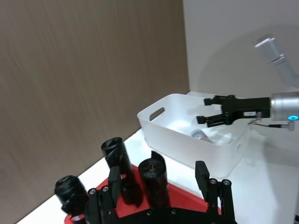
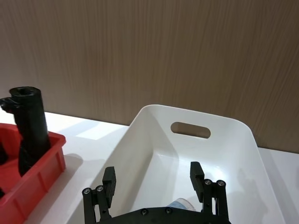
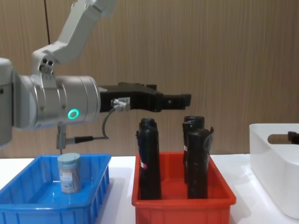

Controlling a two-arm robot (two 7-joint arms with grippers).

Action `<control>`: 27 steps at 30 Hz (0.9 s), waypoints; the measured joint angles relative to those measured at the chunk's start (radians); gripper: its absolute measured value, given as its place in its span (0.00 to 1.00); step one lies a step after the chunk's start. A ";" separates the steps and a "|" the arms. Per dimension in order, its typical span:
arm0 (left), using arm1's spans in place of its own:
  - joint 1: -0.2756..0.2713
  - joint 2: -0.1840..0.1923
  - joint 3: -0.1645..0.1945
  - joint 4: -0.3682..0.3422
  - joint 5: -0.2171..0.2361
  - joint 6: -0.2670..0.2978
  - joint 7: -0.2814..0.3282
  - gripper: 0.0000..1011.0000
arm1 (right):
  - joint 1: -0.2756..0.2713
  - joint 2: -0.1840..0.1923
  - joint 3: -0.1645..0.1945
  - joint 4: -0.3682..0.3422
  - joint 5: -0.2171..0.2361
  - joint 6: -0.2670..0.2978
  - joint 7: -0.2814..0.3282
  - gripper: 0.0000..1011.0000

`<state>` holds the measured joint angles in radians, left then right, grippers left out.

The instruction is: Pick the cotton swabs from the blue box and place them into the white box.

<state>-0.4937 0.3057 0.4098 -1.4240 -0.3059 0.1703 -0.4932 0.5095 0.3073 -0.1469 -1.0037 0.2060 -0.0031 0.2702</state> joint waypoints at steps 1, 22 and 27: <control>0.006 0.002 0.001 -0.004 0.002 -0.004 0.011 0.99 | -0.007 0.000 -0.001 -0.010 0.001 0.000 -0.003 0.99; 0.154 0.046 0.027 -0.122 0.063 -0.094 0.290 0.99 | -0.194 0.011 -0.030 -0.282 0.031 0.014 -0.075 0.99; 0.185 0.056 0.032 -0.147 0.076 -0.114 0.348 0.99 | -0.243 0.014 -0.037 -0.354 0.038 0.018 -0.094 0.99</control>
<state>-0.3084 0.3616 0.4420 -1.5707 -0.2300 0.0567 -0.1448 0.2670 0.3216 -0.1842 -1.3573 0.2443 0.0148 0.1764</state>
